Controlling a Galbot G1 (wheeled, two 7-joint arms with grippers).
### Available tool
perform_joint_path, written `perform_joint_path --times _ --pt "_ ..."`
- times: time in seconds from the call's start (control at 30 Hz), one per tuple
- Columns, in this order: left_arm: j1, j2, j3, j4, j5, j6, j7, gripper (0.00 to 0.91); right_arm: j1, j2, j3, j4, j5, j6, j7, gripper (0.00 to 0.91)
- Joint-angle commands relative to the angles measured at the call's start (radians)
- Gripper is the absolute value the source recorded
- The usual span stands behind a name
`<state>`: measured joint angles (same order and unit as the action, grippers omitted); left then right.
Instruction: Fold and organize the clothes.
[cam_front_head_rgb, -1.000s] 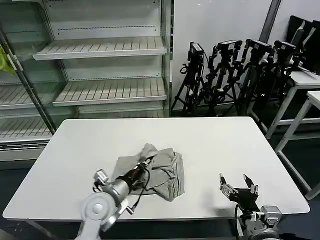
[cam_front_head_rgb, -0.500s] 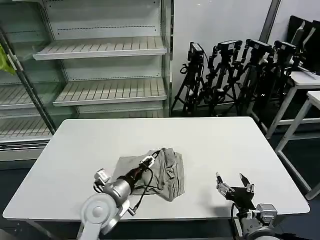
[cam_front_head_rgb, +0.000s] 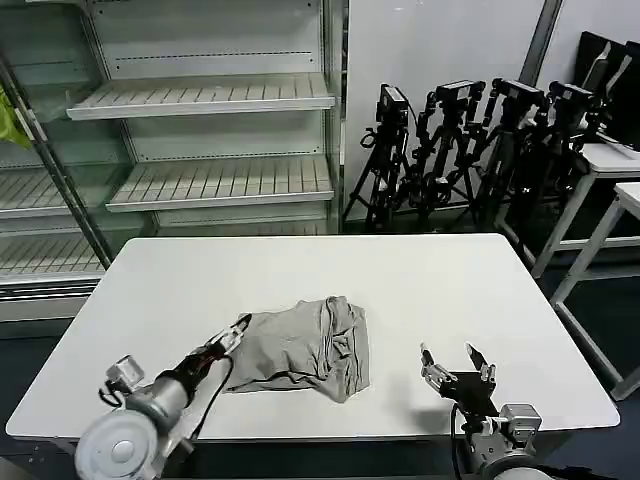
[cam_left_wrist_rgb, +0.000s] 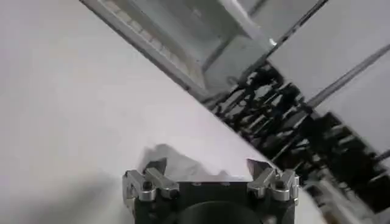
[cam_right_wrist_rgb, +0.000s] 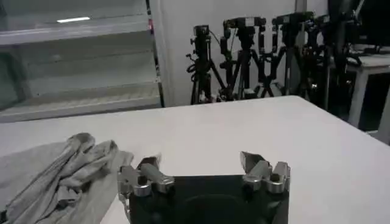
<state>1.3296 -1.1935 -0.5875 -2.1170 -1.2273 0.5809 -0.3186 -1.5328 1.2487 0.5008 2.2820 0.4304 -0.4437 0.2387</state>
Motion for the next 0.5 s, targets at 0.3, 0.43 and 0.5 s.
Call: perform_joint_path --times 0.3,0.43,0.5 --pt "-0.001 0.113 0.031 0.181 0.019 0.005 0.287 0.907 -0.039 -0.009 0.024 0.033 0.006 0.0 -0.002 0.907" --pt "-0.035 0.118 0.052 0.227 0.006 0.006 0.311 0.907 -0.055 -0.015 0.041 0.046 0.016 0.0 -0.002 0.907" --pt "-0.051 0.119 0.059 0.242 -0.001 0.006 0.324 0.907 -0.059 -0.019 0.048 0.052 0.022 0.0 -0.002 0.907"
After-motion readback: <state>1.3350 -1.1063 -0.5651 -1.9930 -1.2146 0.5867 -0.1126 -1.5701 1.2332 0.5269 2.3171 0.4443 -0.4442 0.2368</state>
